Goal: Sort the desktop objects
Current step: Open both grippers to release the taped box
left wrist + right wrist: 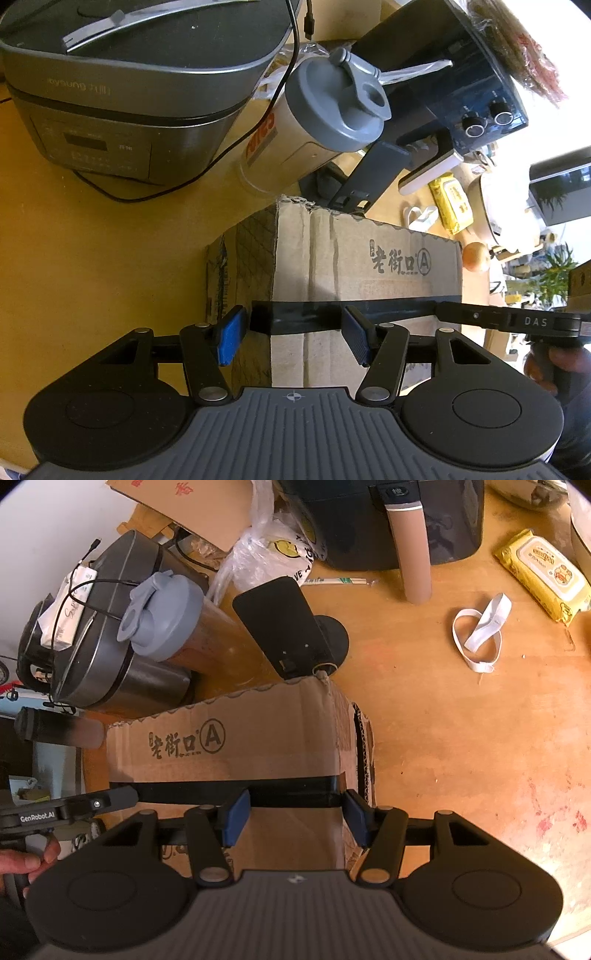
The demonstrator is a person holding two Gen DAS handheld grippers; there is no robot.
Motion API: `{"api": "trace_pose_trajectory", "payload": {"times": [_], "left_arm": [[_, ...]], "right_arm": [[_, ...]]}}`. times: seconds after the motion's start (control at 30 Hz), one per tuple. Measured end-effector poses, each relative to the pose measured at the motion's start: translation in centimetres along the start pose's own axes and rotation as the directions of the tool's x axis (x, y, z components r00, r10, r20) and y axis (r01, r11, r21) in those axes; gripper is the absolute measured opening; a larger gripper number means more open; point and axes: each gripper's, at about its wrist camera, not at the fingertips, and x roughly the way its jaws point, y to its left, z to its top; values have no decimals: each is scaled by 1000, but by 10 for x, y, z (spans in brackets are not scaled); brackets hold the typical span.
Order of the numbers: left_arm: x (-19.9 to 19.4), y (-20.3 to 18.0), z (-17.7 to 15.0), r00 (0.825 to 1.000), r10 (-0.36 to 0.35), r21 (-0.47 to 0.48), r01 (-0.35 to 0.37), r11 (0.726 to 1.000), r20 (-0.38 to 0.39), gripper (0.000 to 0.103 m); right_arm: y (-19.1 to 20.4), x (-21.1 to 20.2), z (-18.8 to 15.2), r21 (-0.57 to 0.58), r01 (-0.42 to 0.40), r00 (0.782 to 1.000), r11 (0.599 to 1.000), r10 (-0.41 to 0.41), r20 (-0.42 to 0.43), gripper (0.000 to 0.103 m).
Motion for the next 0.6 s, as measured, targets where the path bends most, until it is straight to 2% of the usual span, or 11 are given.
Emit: {"api": "trace_pose_trajectory", "payload": {"times": [0.33,0.43,0.47,0.5,0.53,0.57,0.6], "left_arm": [[5,7,-2,1000,-7,-6,7,1000,9,56],[5,9,-2,1000,-18,-13,18,1000,13,59],[6,10,-1,1000,-26,-23,26,999,2,66],[8,11,0,1000,-19,-36,19,999,-15,77],[9,12,0,1000,6,-46,-7,999,-24,85],[9,11,-1,999,34,-42,-35,998,-15,95],[7,10,-2,999,45,-32,-45,998,6,96]], "right_arm": [[2,4,0,0,18,1000,1000,-18,2,59],[1,4,-1,6,13,1000,1000,-13,7,61],[-1,4,0,18,9,1000,1000,-9,12,77],[-2,4,0,29,10,1000,1000,-10,17,90],[-2,4,0,31,24,999,999,-24,28,103],[0,3,-1,22,35,998,999,-36,50,103],[0,2,-1,11,33,998,999,-33,62,103]]}}
